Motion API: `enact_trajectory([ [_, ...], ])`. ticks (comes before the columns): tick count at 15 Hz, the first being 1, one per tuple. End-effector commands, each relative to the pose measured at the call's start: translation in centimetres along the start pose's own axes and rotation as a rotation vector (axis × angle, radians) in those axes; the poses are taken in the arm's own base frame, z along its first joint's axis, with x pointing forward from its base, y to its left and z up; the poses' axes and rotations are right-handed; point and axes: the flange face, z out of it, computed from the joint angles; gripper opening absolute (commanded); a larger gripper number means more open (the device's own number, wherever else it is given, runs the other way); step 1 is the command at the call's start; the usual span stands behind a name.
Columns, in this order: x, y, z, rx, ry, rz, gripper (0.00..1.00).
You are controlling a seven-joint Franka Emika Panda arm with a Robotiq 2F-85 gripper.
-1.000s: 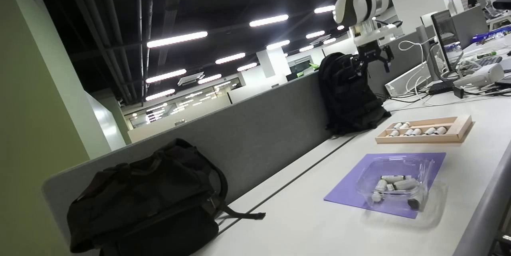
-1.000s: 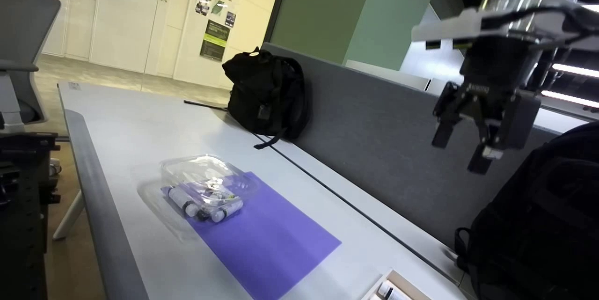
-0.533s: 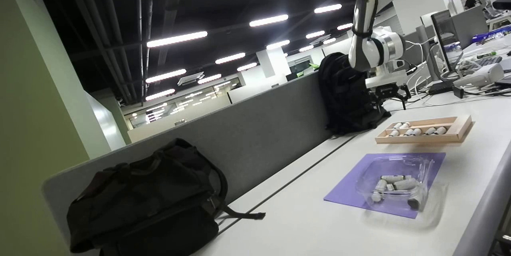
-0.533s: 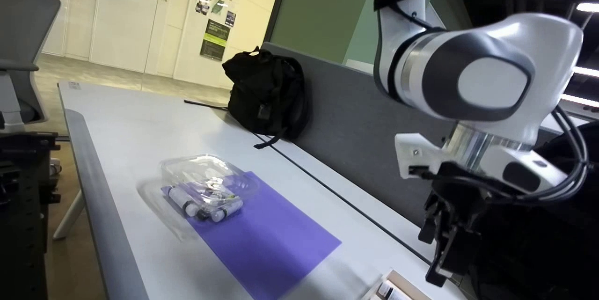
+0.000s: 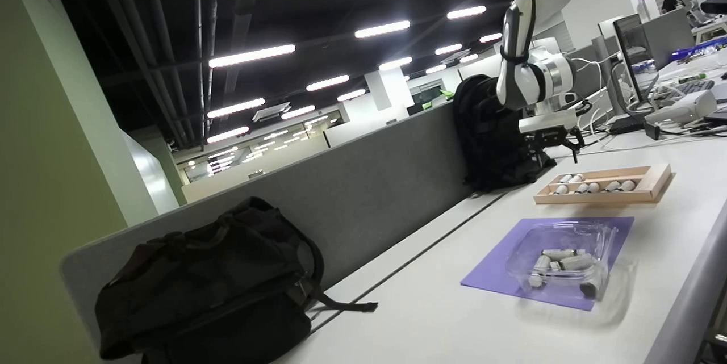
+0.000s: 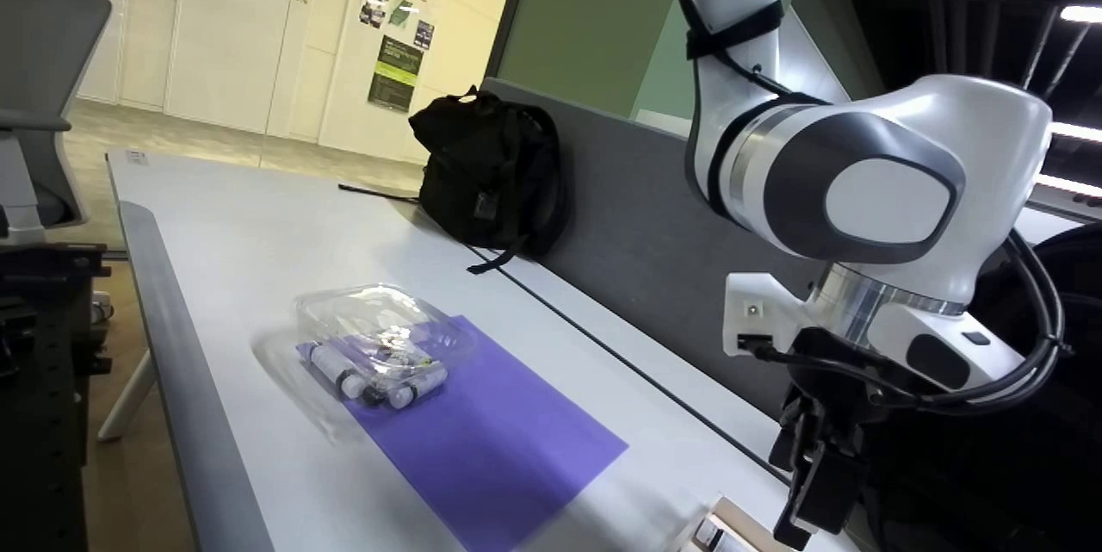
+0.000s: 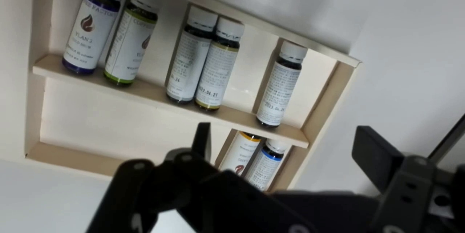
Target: Remove one bottle from the tray and place it on the table
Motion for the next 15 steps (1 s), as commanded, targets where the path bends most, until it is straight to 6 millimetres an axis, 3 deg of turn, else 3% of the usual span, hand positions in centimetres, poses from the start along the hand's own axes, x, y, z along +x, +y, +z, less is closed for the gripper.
enact_trajectory([
  [1,0.3,-0.7,1.1,-0.008,-0.002,0.023,1.00],
  [8,0.1,-1.9,3.3,0.071,0.024,0.066,1.00],
  [15,0.6,-1.2,6.0,0.063,0.023,0.108,1.00],
])
